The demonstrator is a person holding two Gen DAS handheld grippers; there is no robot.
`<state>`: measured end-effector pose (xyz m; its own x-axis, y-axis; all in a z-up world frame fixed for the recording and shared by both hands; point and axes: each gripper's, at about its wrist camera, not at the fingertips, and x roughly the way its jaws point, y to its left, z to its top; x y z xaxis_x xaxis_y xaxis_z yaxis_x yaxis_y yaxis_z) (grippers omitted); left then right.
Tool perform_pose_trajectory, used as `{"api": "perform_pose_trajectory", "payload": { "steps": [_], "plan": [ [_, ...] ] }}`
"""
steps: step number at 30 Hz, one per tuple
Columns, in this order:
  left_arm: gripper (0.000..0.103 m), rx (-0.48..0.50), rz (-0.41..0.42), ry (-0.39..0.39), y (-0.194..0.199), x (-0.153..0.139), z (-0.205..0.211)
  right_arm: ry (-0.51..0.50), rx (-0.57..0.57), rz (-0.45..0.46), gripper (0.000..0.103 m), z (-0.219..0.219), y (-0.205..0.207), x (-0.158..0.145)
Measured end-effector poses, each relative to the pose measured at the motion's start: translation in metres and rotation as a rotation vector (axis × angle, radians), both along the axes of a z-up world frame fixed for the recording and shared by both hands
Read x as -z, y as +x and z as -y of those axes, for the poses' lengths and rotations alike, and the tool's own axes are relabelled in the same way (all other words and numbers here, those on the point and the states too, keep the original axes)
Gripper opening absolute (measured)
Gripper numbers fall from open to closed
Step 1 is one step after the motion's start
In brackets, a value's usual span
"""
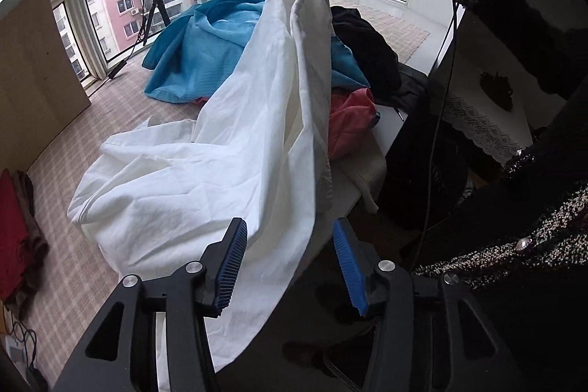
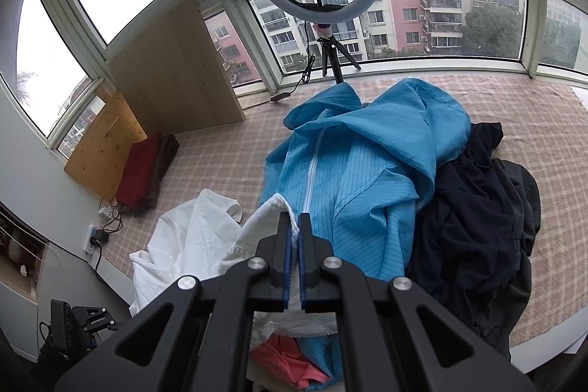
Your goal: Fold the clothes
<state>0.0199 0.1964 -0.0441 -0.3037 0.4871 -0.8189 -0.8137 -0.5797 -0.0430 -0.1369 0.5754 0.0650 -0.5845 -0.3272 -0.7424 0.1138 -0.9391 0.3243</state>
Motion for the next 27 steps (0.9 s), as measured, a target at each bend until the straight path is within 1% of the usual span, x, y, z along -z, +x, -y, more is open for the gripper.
{"api": "perform_pose_trajectory", "payload": {
  "steps": [3,7,8,9,10,11,12,13,16,18,19,20,21,23,24,25,27],
  "plan": [
    [0.049,-0.002,-0.030,-0.013,0.002,0.005,-0.006,0.002,-0.005,0.003,0.003,0.001,-0.001,0.001],
    [0.049,-0.024,-0.094,-0.090,-0.013,0.026,-0.016,-0.003,-0.003,0.007,0.003,0.000,-0.002,0.000],
    [0.048,-0.030,-0.110,-0.110,-0.017,0.032,-0.019,-0.002,-0.002,0.007,0.003,0.001,-0.002,0.000],
    [0.045,-0.037,-0.116,-0.113,-0.022,0.030,-0.017,0.001,-0.002,0.006,0.003,0.001,-0.002,0.000],
    [0.033,-0.044,-0.115,-0.106,-0.027,0.024,-0.012,0.004,-0.002,0.005,0.003,0.001,-0.001,0.000],
    [0.016,-0.051,-0.115,-0.099,-0.032,0.018,-0.007,0.008,-0.001,0.004,0.003,0.001,-0.001,0.000],
    [0.008,-0.058,-0.115,-0.093,-0.037,0.013,-0.002,0.011,0.000,0.005,0.003,0.001,0.000,0.001],
    [0.003,-0.066,-0.114,-0.086,-0.041,0.007,0.003,0.013,0.001,0.005,0.003,0.000,0.002,0.002],
    [0.002,-0.088,-0.114,-0.066,-0.056,-0.010,0.018,0.011,0.016,-0.008,0.003,-0.002,0.008,0.001],
    [0.002,-0.102,-0.113,-0.053,-0.066,-0.022,0.028,0.003,0.034,-0.043,0.003,-0.001,0.011,-0.010],
    [0.002,-0.115,-0.153,-0.060,-0.069,-0.039,0.034,-0.004,0.041,-0.071,0.003,0.001,0.012,-0.021],
    [0.002,-0.130,-0.215,-0.076,-0.072,-0.061,0.041,-0.012,0.043,-0.101,0.003,0.004,0.013,-0.035],
    [0.002,-0.146,-0.276,-0.091,-0.074,-0.084,0.049,-0.024,0.033,-0.143,0.003,0.010,0.013,-0.055],
    [0.002,-0.177,-0.399,-0.122,-0.080,-0.129,0.063,-0.042,0.013,-0.252,0.003,0.023,0.017,-0.105],
    [0.002,-0.192,-0.461,-0.138,-0.083,-0.152,0.071,-0.049,0.000,-0.309,0.003,0.032,0.020,-0.135],
    [0.002,-0.209,-0.526,-0.146,-0.080,-0.175,0.077,-0.057,-0.008,-0.366,0.003,0.041,0.026,-0.164],
    [0.002,-0.236,-0.683,-0.169,-0.066,-0.216,0.086,-0.074,-0.019,-0.487,0.003,0.057,0.042,-0.223]
  ]
}}
